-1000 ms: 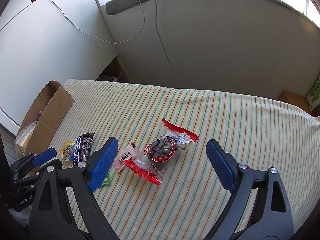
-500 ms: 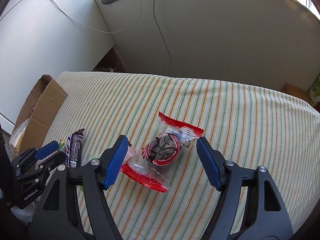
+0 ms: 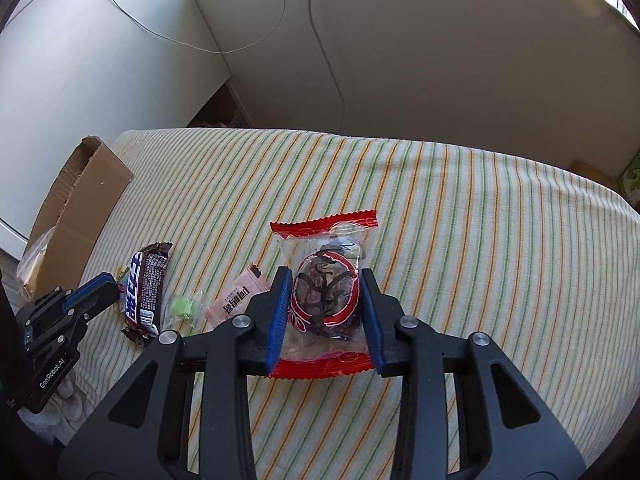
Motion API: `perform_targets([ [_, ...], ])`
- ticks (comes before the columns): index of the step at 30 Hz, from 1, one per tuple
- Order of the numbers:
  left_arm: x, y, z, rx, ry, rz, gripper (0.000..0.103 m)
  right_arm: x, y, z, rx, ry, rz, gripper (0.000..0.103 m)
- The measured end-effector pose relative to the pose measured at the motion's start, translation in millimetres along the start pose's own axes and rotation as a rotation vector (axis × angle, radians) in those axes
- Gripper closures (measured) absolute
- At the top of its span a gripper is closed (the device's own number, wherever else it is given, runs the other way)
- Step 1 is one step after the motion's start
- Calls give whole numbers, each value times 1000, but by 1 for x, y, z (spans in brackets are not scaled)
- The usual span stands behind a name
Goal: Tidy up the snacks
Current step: 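Grasp the red-trimmed pastry bag with the right gripper while the left gripper grasps the yellow packet, then carry the pastry bag and yellow packet over the box and open both grippers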
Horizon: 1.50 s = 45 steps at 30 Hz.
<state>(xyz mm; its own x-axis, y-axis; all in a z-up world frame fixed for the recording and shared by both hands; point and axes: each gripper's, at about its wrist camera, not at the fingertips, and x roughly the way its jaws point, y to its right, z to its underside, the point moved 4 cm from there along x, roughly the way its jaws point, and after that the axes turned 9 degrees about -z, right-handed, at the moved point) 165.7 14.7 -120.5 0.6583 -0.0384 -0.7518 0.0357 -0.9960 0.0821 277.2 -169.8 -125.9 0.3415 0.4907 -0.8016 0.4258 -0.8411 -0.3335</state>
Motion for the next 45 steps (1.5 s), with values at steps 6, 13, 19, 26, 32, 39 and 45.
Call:
perform_targets([
  [6, 4, 7, 0, 59, -18, -10, 73, -2, -3, 5, -19, -13, -2, 68],
  [13, 16, 6, 1, 44, -55, -37, 61, -2, -7, 4, -35, -10, -3, 68],
  [19, 17, 7, 0, 36, -52, -32, 73, -1, -5, 5, -41, -12, 1, 68],
  [26, 7, 11, -1, 29, -15, -32, 74, -14, -9, 5, -49, 23, 5, 68],
  [32, -14, 10, -4, 27, 27, -33, 74, -33, -23, 2, -75, 58, 3, 68],
  [39, -51, -5, -9, -3, 98, -44, 74, -49, -46, 0, -109, 88, -9, 68],
  [45, -78, -29, -14, -33, 149, -66, 74, -59, -76, -7, -157, 113, -25, 68],
])
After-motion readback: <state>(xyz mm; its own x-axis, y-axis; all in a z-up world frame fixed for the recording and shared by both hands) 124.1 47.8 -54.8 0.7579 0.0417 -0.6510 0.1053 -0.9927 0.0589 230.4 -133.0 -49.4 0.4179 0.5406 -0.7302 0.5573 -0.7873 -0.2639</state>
